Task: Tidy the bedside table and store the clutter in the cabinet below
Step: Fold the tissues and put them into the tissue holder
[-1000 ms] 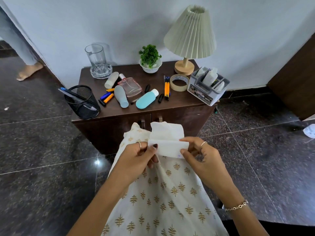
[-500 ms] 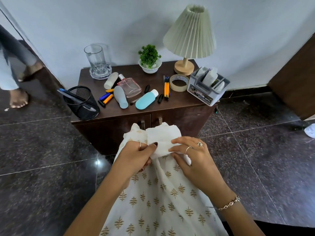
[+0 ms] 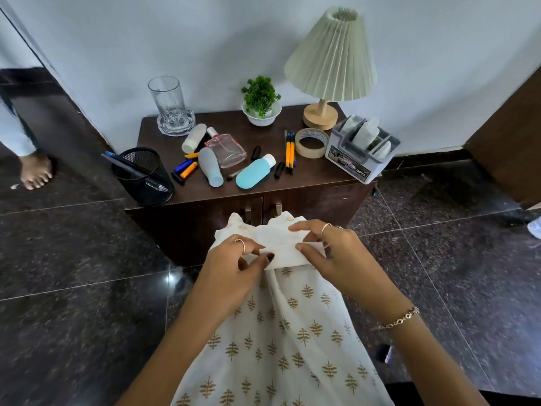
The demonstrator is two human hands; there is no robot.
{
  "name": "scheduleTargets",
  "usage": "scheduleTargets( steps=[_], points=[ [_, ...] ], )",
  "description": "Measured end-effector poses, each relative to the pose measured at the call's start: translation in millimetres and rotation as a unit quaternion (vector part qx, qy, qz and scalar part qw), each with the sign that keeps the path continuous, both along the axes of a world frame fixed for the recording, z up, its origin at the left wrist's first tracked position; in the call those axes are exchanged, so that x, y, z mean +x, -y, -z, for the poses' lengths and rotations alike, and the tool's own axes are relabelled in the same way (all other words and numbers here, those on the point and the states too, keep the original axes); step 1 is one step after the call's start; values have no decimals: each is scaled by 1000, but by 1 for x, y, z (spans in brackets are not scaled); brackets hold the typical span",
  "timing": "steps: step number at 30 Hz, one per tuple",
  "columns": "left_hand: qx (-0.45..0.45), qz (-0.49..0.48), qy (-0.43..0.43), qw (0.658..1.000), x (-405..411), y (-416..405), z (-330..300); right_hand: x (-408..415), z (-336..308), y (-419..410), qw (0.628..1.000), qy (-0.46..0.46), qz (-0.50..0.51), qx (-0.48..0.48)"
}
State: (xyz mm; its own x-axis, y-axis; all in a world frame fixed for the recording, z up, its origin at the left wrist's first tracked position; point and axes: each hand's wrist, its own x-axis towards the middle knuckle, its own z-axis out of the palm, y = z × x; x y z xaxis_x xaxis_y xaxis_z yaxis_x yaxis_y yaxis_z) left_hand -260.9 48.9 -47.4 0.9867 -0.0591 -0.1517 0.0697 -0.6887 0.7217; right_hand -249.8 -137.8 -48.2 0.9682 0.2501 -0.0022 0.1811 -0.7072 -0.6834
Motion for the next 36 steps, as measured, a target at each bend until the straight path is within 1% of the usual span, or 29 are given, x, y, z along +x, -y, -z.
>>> scheduleTargets(
  steps=[2,4,6,10,13,16,19,22,26,29,32,34,36],
  points=[
    [-1,-16,-11,1000,4,1,1,3,6,0,999,31,4,-18],
    [-13,-26,-21,999,8,1,2,2,10,0,996,80,-5,-42],
    [-22,-39,-31,999,13,1,3,-2,11,1,992,109,-18,-67],
    [-47,-49,-57,996,19,4,6,-8,18,2,984,119,-39,-129],
    [-52,-42,-57,996,21,5,5,-5,19,2,983,124,-29,-129],
    [-27,-21,-62,998,22,5,3,3,18,0,981,133,-32,-135],
    [-16,12,-88,996,22,5,0,12,13,-1,993,93,-19,-75],
    [-28,21,-90,995,22,6,-2,21,6,0,1000,13,19,0],
    [-56,-4,-87,995,31,10,-9,32,-1,3,988,-77,69,118],
    [-108,-26,-90,990,42,14,-22,34,-13,5,974,-83,83,192],
    [-143,-53,-89,984,52,19,-36,33,-27,11,964,-75,55,249],
    [-177,-60,-79,979,59,21,-45,31,-35,16,964,-68,22,256],
    [-197,-61,-72,976,65,24,-54,31,-41,20,970,-47,11,240]
  ],
)
